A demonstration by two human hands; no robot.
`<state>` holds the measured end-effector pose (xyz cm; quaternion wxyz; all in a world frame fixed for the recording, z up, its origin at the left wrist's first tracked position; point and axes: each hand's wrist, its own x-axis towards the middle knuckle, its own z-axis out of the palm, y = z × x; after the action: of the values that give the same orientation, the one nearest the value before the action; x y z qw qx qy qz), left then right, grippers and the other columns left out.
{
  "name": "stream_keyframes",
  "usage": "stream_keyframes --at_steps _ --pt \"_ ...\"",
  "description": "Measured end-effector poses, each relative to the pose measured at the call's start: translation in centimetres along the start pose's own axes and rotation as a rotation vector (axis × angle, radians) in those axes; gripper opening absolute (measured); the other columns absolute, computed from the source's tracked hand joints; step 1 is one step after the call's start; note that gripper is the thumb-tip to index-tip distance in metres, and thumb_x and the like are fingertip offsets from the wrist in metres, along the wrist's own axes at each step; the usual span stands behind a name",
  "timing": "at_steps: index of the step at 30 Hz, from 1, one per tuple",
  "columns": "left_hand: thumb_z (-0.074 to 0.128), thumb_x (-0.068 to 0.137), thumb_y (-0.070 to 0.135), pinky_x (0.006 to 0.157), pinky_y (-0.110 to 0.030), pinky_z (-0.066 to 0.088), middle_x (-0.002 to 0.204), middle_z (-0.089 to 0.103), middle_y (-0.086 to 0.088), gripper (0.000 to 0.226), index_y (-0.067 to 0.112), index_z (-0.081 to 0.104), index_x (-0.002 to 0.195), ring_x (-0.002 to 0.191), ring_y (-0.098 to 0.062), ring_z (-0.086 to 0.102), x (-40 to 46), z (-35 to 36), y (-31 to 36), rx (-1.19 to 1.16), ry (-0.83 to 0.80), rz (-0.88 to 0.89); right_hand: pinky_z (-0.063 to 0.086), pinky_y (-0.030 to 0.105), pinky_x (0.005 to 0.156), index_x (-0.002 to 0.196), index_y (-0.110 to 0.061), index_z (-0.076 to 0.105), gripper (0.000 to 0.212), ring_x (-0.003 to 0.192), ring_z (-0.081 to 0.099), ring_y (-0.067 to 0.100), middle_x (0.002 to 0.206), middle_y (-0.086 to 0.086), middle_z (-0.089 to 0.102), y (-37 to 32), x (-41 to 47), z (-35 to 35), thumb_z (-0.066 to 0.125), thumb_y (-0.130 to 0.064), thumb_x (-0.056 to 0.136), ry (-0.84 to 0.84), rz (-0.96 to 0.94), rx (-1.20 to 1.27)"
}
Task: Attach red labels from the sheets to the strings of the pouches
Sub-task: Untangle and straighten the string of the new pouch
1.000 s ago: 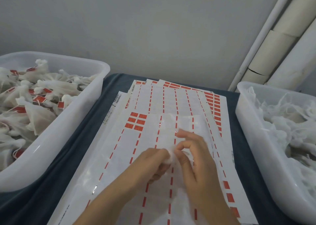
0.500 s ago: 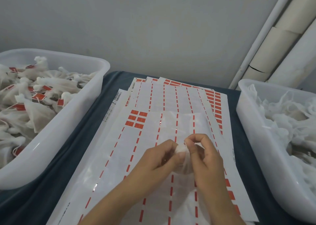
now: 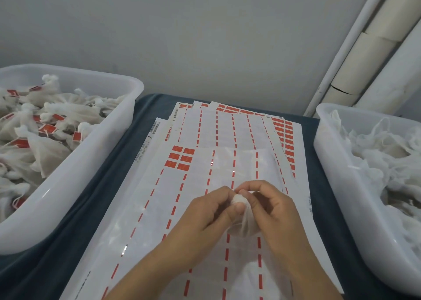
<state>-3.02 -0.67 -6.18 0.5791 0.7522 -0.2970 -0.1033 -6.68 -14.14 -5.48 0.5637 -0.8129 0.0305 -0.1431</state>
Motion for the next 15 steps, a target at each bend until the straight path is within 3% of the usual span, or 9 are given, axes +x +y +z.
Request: stream_keyframes --at_steps 5,10,15 --pt "0.041 0.079 0.049 0.06 -0.009 0.041 0.063 0.053 0.022 0.024 0.03 0.055 0.081 0.066 0.006 0.051 0.24 -0.29 -0.28 0.027 0.096 -0.015 0.043 0.001 0.071 0.091 -0.036 0.062 0.021 0.094 0.058 -0.009 0.092 -0.029 0.064 -0.03 -0.13 0.07 0.047 -0.041 0.078 -0.089 0.033 0.054" --pt "0.05 0.09 0.028 0.056 -0.008 0.041 0.062 0.056 0.019 0.014 0.032 0.056 0.078 0.064 0.005 0.054 0.19 -0.32 -0.34 0.023 0.141 0.01 0.046 0.004 0.078 0.094 -0.04 0.061 0.037 0.097 0.058 -0.007 0.098 -0.029 0.064 -0.28 -0.08 -0.01 0.059 -0.053 0.06 -0.128 0.075 0.014" --pt "0.046 0.076 0.047 0.048 -0.007 0.039 0.057 0.057 0.023 0.021 0.03 0.057 0.074 0.053 0.002 0.053 0.23 -0.45 -0.38 0.055 0.236 0.053 0.044 0.0 0.068 0.089 -0.034 0.064 0.027 0.089 0.059 -0.008 0.086 -0.025 0.067 -0.57 -0.1 0.01 0.059 -0.046 0.065 -0.088 0.158 0.039"
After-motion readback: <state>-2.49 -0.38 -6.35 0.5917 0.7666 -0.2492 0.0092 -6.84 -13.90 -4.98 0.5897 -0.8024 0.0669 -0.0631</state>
